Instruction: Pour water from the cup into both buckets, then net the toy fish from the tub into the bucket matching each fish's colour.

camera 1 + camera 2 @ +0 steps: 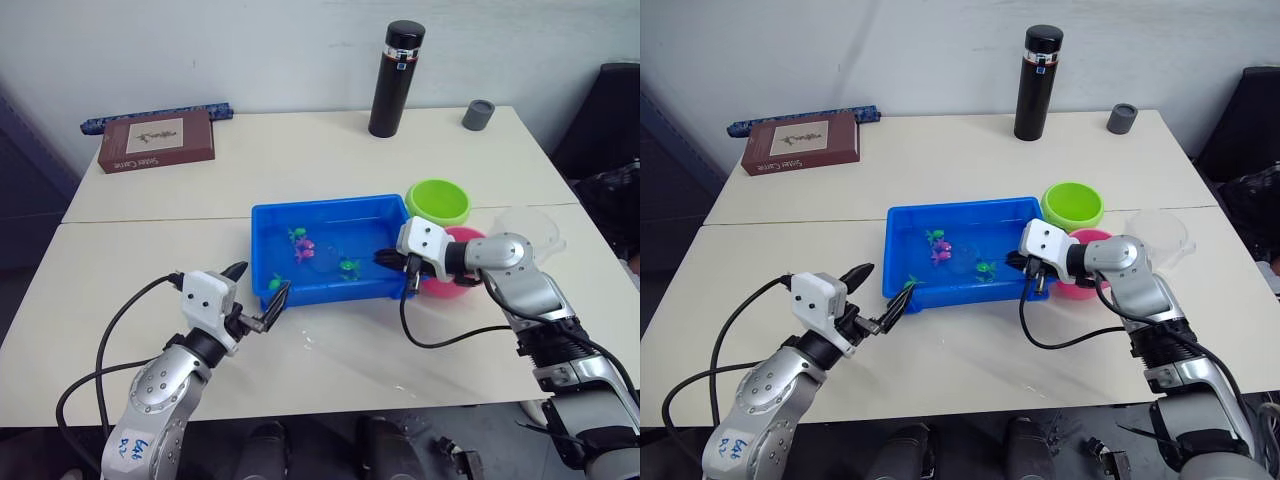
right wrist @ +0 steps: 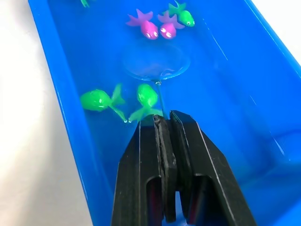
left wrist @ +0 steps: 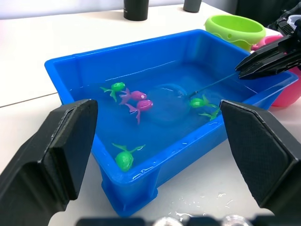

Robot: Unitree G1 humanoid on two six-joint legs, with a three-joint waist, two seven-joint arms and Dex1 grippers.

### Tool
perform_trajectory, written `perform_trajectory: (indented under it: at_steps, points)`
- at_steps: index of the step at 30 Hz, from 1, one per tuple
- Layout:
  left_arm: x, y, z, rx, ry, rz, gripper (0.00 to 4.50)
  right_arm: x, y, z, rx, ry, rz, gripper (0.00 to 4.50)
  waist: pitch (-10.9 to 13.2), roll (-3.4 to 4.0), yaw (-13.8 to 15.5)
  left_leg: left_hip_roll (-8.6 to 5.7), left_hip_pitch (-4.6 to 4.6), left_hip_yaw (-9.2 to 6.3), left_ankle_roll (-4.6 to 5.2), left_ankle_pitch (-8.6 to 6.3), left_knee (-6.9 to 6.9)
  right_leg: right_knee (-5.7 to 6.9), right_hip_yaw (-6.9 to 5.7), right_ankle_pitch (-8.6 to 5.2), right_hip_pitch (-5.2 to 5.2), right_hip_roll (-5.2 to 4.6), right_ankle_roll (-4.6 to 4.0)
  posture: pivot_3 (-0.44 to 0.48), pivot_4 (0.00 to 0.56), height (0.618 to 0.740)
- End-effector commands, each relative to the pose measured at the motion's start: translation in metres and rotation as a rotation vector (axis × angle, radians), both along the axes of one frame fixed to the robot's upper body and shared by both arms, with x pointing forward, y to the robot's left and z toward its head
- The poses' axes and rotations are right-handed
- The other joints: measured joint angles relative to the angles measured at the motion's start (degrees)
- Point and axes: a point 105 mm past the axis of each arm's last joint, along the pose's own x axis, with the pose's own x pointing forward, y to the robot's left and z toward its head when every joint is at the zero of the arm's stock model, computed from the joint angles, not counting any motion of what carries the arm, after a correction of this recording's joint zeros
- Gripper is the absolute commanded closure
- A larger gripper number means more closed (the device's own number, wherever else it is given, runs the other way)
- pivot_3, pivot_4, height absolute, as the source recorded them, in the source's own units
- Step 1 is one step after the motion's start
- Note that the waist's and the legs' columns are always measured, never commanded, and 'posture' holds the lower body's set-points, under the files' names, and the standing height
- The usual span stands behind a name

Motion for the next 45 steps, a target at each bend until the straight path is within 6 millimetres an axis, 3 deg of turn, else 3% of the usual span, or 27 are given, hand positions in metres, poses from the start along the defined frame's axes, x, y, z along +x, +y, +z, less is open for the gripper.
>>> perform_trajectory:
  at_steps: [1, 11, 24, 32, 45]
  points:
    - [-0.002, -0.003, 0.007, -0.004, -0.026, -0.009, 0.04, -0.003, 0.007, 0.010, 0.030, -0.040, 0.022, 4.50, 0.0, 0.00, 0.0, 0.00, 0.00, 0.00, 0.00, 0.00, 0.00, 0.00, 0.00, 0.00, 0.00, 0.00, 0.00, 0.000, 0.150, 0.740]
    - [-0.002, -0.004, 0.007, -0.005, -0.028, -0.012, 0.04, -0.006, 0.017, 0.006, 0.073, -0.032, 0.025, 4.50, 0.0, 0.00, 0.0, 0.00, 0.00, 0.00, 0.00, 0.00, 0.01, 0.02, 0.00, 0.00, 0.00, -0.01, 0.00, 0.000, 0.150, 0.740]
    - [-0.001, -0.005, 0.007, -0.003, -0.028, -0.021, 0.04, -0.020, 0.012, 0.023, 0.188, 0.029, -0.013, 4.50, 0.0, 0.00, 0.1, 0.00, 0.00, -0.02, -0.01, 0.00, 0.00, 0.03, 0.00, 0.00, 0.00, -0.02, 0.00, 0.000, 0.150, 0.740]
    - [-0.001, -0.006, 0.008, 0.009, -0.033, -0.058, 0.04, -0.038, -0.001, 0.041, 0.265, 0.127, -0.076, 4.50, 0.0, 0.00, 0.2, 0.00, 0.00, -0.19, 0.00, 0.00, 0.01, 0.02, 0.00, -0.01, 0.01, -0.03, -0.02, 0.000, 0.150, 0.740]
    - [-0.002, -0.027, 0.019, 0.033, -0.063, -0.346, 0.04, -0.061, -0.037, 0.083, 0.351, 0.035, -0.239, 4.50, 0.0, 0.00, 0.3, -0.01, -0.03, -0.22, 0.01, -0.01, -0.01, -0.04, -0.02, -0.02, 0.00, -0.04, -0.03, 0.000, 0.150, 0.740]
